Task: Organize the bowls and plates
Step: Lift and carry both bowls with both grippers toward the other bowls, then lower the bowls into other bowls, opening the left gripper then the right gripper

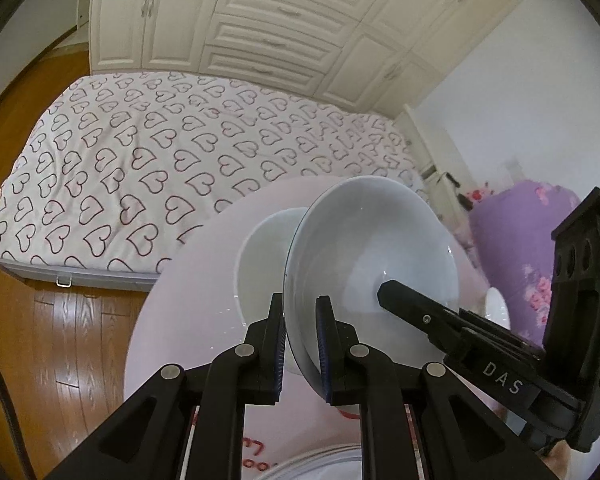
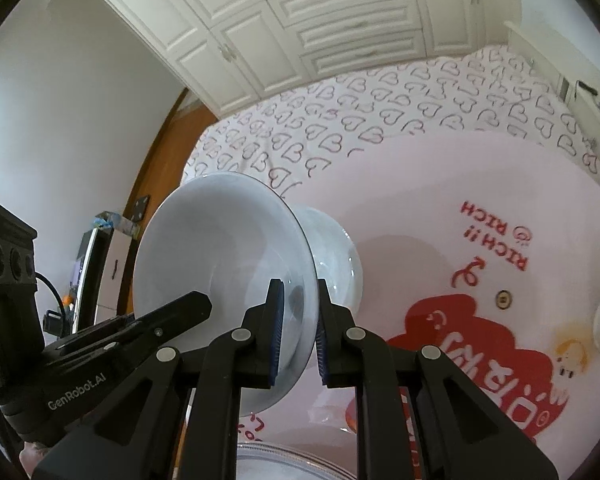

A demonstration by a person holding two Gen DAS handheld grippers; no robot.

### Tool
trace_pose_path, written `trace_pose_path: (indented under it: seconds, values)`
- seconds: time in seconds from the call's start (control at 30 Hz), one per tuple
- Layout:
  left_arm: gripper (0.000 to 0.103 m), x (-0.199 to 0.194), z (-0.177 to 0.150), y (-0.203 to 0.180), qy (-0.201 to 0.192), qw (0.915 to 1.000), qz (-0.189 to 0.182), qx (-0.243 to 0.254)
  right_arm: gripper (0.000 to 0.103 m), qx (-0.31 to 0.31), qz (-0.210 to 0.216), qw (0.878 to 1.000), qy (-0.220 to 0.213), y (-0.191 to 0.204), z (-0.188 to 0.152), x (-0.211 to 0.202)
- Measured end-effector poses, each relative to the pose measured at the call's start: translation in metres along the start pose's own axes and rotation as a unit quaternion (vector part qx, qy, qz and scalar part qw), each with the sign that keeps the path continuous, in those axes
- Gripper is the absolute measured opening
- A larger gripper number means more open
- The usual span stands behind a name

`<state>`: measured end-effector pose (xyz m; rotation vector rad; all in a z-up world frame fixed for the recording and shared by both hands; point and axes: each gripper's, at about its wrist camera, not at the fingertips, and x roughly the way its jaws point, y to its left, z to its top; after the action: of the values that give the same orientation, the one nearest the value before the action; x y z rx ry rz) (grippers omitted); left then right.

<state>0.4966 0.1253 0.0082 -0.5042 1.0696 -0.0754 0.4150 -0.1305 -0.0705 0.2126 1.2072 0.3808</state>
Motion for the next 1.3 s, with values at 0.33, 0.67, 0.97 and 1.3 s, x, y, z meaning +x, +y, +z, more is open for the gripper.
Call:
trace_pose_path:
  seconds: [0.33, 0.67, 0.97, 1.3]
  values:
    - [0.009, 0.044, 0.019, -0.031, 0.024, 0.9992, 0.027, 0.013, 0.014, 0.008, -0.014, 1.000, 0.024, -0.005, 0.005, 0.018]
    - [0.013, 0.066, 0.020, -0.049, 0.014, 0.9971, 0.058, 0.048, 0.017, 0.013, -0.014, 0.999, 0.030, -0.007, 0.006, 0.020]
    - [0.025, 0.070, 0.014, -0.057, 0.022, 0.9954, 0.060, 0.072, 0.017, 0.011, -0.021, 0.999, 0.023, 0.000, 0.003, 0.015]
    - [0.053, 0.064, 0.023, -0.043, 0.025, 0.9957, 0.036, 0.082, 0.019, 0.016, -0.023, 1.000, 0.009, -0.003, 0.002, 0.005]
